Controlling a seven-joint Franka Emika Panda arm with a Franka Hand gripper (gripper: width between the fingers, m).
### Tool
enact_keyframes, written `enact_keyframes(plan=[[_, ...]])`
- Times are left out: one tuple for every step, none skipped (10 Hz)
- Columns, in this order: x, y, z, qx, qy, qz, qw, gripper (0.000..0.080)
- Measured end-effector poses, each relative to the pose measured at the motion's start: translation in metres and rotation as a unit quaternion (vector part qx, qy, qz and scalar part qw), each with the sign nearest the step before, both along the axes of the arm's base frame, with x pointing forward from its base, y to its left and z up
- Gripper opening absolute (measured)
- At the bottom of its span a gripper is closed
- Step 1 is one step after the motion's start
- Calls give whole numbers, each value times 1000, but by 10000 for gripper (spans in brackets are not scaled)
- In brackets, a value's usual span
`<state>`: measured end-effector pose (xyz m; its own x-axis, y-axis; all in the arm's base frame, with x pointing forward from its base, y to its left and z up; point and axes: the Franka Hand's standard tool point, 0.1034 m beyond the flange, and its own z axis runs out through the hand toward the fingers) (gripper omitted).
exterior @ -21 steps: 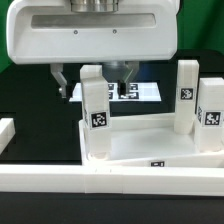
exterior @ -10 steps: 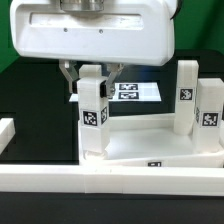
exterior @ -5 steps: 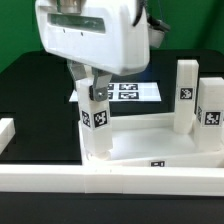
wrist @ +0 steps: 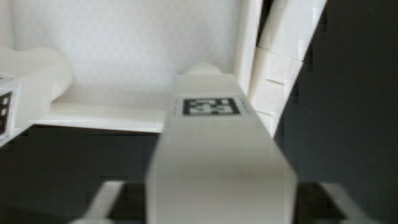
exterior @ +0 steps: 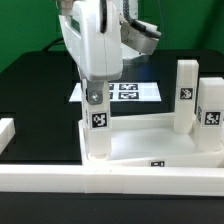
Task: Assemble desk
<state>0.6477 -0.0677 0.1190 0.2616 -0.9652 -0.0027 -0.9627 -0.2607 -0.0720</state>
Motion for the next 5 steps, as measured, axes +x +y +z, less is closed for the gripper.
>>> enact_keyframes(plan=[[0,0,0,-1,0,15,1000,508],[0,0,0,-4,0,41,999,619],[0,2,0,-6,0,74,997,619],[0,5,-1,-9,-1,121,993,642],[0,8,-1,-13,-2,175,985,642]])
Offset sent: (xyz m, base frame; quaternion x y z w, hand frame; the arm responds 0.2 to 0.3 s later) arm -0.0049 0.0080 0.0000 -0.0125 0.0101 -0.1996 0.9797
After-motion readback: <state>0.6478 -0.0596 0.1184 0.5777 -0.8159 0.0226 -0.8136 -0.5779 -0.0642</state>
